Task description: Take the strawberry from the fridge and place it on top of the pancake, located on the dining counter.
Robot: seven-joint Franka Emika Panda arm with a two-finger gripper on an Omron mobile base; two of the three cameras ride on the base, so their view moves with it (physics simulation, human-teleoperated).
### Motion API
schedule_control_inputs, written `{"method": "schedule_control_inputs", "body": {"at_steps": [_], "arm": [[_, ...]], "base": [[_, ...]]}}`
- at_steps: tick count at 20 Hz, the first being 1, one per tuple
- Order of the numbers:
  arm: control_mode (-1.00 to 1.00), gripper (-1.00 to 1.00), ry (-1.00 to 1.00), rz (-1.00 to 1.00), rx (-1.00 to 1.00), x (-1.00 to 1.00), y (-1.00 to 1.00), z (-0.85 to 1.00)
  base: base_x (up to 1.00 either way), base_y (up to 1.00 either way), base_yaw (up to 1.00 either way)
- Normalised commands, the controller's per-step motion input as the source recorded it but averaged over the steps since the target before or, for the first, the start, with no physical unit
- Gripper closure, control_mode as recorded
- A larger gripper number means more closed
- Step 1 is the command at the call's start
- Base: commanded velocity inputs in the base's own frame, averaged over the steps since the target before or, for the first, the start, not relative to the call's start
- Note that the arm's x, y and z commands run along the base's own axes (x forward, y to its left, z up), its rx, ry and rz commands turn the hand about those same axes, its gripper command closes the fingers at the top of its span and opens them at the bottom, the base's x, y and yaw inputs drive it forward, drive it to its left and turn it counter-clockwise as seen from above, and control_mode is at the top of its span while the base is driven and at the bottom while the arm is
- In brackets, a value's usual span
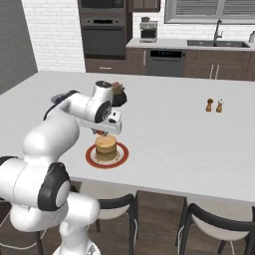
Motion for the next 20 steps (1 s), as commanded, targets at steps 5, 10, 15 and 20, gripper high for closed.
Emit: {"method": "schedule_control_inputs", "body": {"at_steps": [5,10,15,20], "arm": [[-1.00,1.00,0.00,0.00,-0.08,0.37,-0.08,-0.45],[-1.00,1.00,0.00,0.00,-0.05,0.32,-0.06,-0.32],[-1.00,1.00,0.00,0.00,-0.01,0.23,0.00,-0.16],[-1.00,1.00,0.00,0.00,-0.01,0.01,0.00,-0.09]], "base": [[0.00,0.00,0.00],[0.00,0.00,0.00],[0.00,0.00,0.00],[0.00,0.00,0.00]]}}
